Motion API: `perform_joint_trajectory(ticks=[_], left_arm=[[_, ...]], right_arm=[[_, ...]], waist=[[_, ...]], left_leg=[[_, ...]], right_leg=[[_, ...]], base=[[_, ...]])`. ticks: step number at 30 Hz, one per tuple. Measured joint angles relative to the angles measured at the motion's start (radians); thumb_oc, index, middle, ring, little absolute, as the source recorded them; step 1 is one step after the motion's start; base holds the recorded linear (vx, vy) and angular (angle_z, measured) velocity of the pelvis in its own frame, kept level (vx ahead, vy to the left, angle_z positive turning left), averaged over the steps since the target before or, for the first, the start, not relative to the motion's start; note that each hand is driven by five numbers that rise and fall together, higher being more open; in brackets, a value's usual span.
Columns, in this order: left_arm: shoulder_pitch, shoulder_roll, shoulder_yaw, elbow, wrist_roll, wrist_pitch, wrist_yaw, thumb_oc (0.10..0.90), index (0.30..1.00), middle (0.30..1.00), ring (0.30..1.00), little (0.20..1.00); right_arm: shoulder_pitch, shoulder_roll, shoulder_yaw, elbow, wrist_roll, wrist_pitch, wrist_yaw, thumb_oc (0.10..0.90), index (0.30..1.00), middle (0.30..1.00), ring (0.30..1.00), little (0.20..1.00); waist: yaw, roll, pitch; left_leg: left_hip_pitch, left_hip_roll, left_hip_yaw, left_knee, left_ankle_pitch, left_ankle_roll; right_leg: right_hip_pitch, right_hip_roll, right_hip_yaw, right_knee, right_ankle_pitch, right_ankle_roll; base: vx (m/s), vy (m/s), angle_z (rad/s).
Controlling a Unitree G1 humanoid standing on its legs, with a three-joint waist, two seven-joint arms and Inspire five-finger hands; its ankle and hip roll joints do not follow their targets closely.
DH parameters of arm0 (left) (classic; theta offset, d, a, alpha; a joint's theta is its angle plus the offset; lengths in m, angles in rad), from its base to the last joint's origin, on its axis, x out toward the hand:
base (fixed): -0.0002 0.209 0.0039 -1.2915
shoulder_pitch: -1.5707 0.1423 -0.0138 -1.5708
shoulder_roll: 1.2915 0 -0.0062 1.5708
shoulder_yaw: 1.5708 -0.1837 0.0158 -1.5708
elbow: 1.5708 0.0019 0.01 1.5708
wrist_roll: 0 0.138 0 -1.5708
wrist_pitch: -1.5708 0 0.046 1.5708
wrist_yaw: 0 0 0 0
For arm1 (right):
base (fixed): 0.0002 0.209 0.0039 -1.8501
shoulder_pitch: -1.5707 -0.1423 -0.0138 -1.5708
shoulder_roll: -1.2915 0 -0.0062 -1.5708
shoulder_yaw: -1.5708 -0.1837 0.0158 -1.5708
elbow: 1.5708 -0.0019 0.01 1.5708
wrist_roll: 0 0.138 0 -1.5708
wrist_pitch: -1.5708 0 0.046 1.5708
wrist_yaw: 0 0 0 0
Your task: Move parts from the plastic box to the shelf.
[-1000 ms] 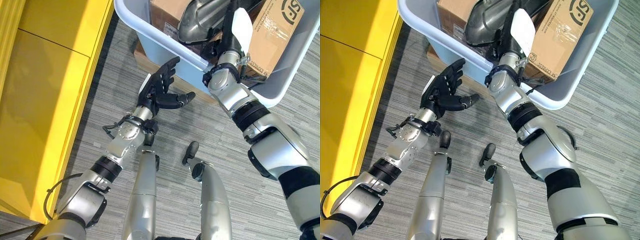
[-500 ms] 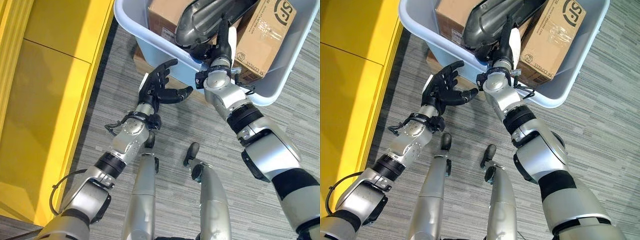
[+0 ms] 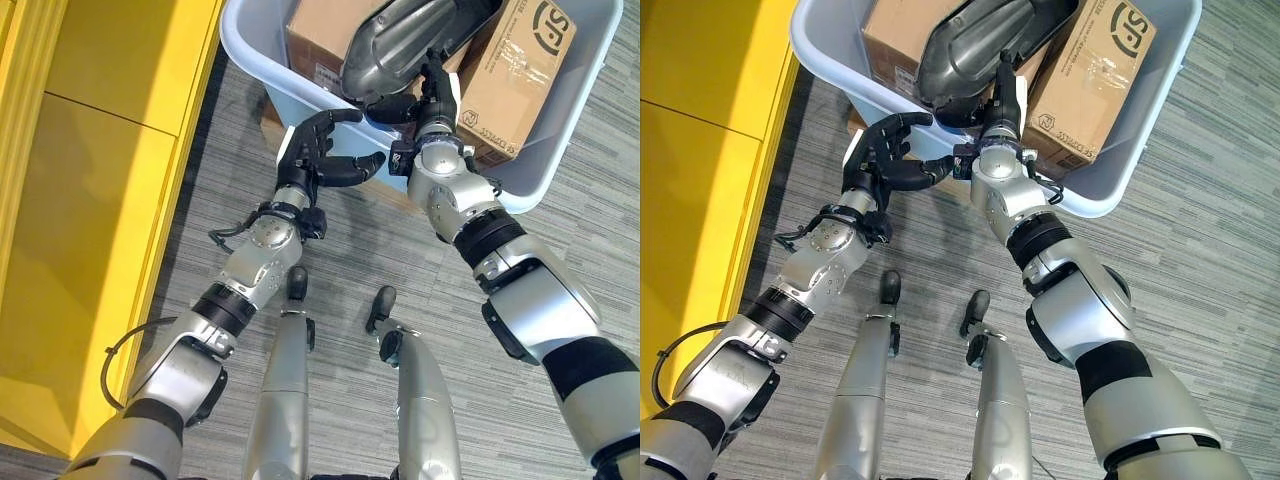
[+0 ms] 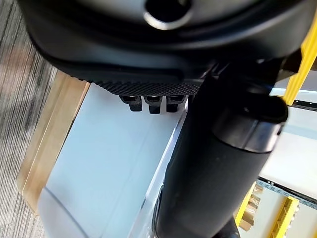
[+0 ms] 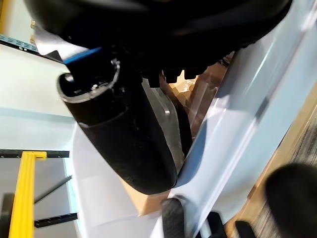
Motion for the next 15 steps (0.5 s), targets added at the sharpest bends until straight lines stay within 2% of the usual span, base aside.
perform_joint_trajectory(ticks=[7, 8, 15], left_arm=[[-0.007, -0.016, -0.001, 0.006, -0.001, 0.0, 0.037, 0.9, 1.0, 1.0, 1.0, 1.0], [-0.016, -0.018, -0.001, 0.016, -0.001, 0.0, 0.045, 0.9, 1.0, 1.0, 1.0, 1.0], [-0.031, -0.018, -0.003, 0.06, -0.004, -0.003, 0.067, 0.9, 1.0, 1.0, 1.0, 1.0]], right_arm=[[0.005, 0.003, -0.02, 0.0, 0.158, -0.049, 0.002, 0.9, 1.0, 1.0, 1.0, 1.0], [0.006, 0.005, -0.037, 0.0, 0.234, -0.065, 0.012, 0.9, 1.0, 1.0, 1.0, 1.0], [0.049, 0.016, -0.071, -0.025, 0.538, -0.134, 0.155, 0.9, 1.0, 1.0, 1.0, 1.0]], waist=[[-0.006, 0.0, 0.0], [-0.006, 0.0, 0.0], [-0.02, -0.001, 0.0]], left_leg=[[0.01, -0.001, 0.003, -0.013, 0.002, 0.004], [0.01, -0.001, 0.003, -0.013, 0.002, 0.004], [0.037, -0.001, 0.005, -0.024, 0.002, 0.004]], right_leg=[[0.011, 0.001, 0.0, -0.017, 0.005, 0.0], [0.011, 0.001, 0.0, -0.017, 0.005, 0.0], [0.037, 0.0, 0.0, -0.026, 0.006, 0.0]], base=[[0.0, 0.005, 0.0], [0.0, 0.032, 0.0], [0.0, 0.004, 0.0]])
